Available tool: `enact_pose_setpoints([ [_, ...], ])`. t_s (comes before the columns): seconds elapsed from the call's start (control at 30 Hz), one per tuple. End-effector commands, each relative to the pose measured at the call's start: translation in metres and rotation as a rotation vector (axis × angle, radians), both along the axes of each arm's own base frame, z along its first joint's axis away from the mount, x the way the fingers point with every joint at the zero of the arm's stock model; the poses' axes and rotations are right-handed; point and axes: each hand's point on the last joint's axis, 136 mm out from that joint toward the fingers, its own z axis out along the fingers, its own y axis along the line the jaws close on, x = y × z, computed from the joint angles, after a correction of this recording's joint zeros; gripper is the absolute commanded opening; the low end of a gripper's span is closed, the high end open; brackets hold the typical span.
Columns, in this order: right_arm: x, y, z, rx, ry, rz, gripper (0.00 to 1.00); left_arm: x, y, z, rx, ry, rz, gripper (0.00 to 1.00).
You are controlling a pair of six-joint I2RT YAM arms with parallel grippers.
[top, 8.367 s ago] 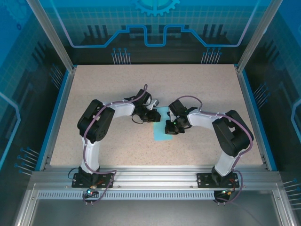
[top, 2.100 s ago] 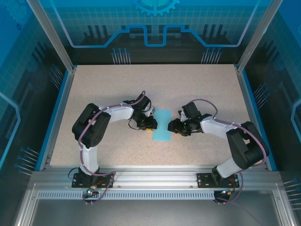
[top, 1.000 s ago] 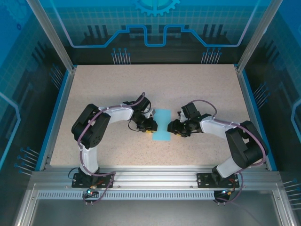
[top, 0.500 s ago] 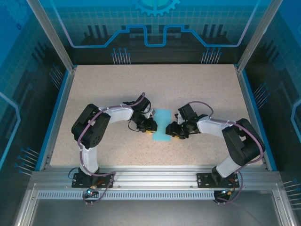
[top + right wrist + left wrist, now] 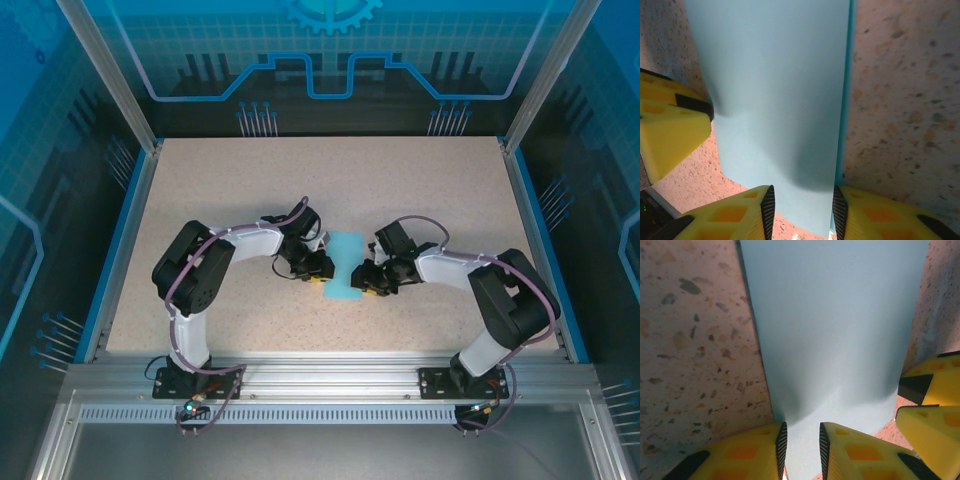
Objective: Fold a paper plane with a square sheet of paper (fold left side to right side)
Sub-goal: Fold the triangle a second time at the center of the table.
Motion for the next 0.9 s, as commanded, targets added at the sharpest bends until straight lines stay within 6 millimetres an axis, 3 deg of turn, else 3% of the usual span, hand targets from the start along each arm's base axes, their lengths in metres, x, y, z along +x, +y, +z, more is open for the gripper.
enact_pose_setpoints([
  [0.0,0.001,0.01,0.005,0.034,0.005,0.016,0.39,-0.009,0.003,-0.01,0.023,0.031,-0.007,0.27],
  [0.2,0.004,0.011,0.008,0.038,-0.003,0.01,0.39,-0.009,0.002,-0.007,0.014,0.019,-0.01,0.28],
  [0.4,0.013,0.017,0.017,0.111,-0.03,-0.01,0.4,-0.002,-0.004,0.009,-0.032,-0.037,-0.013,0.37],
  [0.67,0.03,0.016,0.029,0.204,-0.053,-0.044,0.42,0.01,0.003,0.058,-0.088,-0.293,-0.01,0.56],
  [0.87,0.042,0.017,0.037,0.245,-0.054,-0.037,0.42,0.005,0.014,0.087,-0.112,-0.471,-0.037,0.68],
])
